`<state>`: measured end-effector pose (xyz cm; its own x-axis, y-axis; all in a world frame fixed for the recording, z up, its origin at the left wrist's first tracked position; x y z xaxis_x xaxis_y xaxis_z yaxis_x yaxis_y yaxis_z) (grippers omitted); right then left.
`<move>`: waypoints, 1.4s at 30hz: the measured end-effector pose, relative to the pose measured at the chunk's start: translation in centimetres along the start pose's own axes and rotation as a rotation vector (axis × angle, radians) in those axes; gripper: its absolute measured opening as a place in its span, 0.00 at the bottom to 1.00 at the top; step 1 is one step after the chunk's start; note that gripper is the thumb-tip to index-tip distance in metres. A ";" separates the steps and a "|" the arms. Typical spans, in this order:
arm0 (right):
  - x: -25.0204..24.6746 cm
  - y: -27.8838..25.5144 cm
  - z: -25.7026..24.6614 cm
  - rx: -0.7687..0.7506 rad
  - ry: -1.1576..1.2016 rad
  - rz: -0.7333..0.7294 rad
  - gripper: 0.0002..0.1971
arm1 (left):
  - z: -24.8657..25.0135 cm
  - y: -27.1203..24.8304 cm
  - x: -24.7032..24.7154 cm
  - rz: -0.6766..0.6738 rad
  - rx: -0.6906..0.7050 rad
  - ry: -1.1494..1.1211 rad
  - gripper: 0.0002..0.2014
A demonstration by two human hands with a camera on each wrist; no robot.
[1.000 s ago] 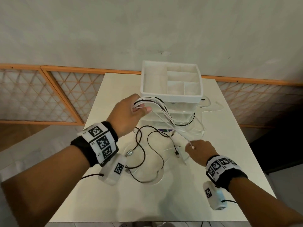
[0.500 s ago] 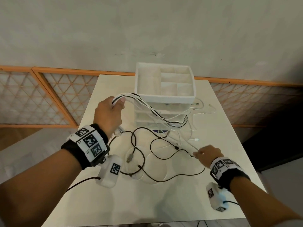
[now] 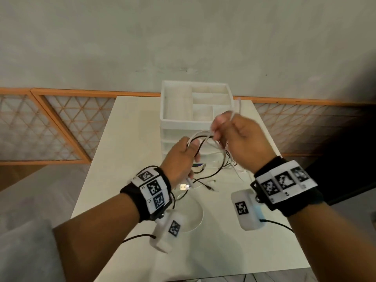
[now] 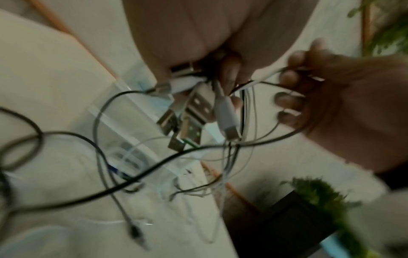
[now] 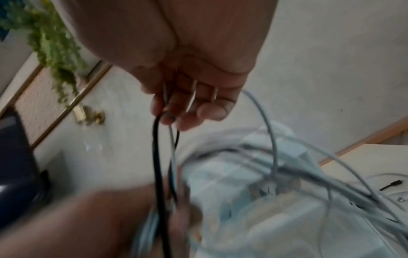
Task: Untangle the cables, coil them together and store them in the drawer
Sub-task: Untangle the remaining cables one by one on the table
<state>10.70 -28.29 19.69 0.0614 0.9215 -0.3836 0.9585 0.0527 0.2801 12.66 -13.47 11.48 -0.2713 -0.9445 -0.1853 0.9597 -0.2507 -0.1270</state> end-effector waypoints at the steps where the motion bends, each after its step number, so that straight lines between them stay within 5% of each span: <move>1: -1.4 0.4 -0.2 0.027 0.080 0.117 0.16 | -1.2 0.1 -0.8 0.005 -0.012 0.105 0.15; 3: -4.5 1.1 -0.3 0.019 0.150 0.330 0.16 | -4.0 0.2 -2.6 0.002 -0.063 0.350 0.16; 5: -6.1 1.5 0.3 -0.028 0.088 0.396 0.16 | -6.4 0.2 -4.5 0.008 -0.140 0.499 0.17; 9: -5.3 1.1 2.8 0.052 0.038 0.355 0.14 | -8.2 0.4 -7.8 0.100 -0.307 0.667 0.19; 12: -3.7 0.6 3.9 0.138 0.031 0.228 0.15 | -5.8 0.5 -8.4 0.165 -0.279 0.709 0.18; 17: 0.4 -0.2 3.6 0.144 -0.056 -0.106 0.23 | 1.1 0.7 -5.7 0.146 -0.110 0.069 0.13; 20: 2.0 -0.3 2.1 0.050 -0.102 -0.170 0.24 | 3.1 0.7 -3.0 0.049 -0.053 -0.113 0.13; 25: -0.6 1.7 0.9 0.080 0.060 0.109 0.19 | -0.1 0.0 -0.6 -0.076 -0.102 0.014 0.12; 28: -4.5 2.6 1.4 0.125 0.183 0.408 0.16 | -3.7 -0.3 -2.2 -0.050 -0.188 0.173 0.14; 32: -8.3 3.3 3.3 0.171 0.353 0.614 0.11 | -5.6 -0.2 -5.0 -0.024 -0.228 0.368 0.16; 38: -8.3 3.7 4.9 0.133 0.172 0.585 0.03 | -6.1 -0.3 -7.2 -0.062 -0.315 0.617 0.18; 42: -6.9 3.4 7.1 0.290 -0.160 0.406 0.16 | -6.1 -0.4 -8.5 -0.016 -0.341 0.692 0.18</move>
<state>15.47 -37.19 17.00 0.4642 0.7740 -0.4306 0.8849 -0.4261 0.1881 14.17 -4.04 7.15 -0.3766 -0.5653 -0.7339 0.9101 -0.0779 -0.4070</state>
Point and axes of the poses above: each hand's wrist, its own y-axis towards the middle knuckle, its own x-axis out of the palm, z = x × y, the point moved 3 cm from there along y, towards the middle knuckle, and after that the axes turned 4 degrees about y, right-handed, at the moved point
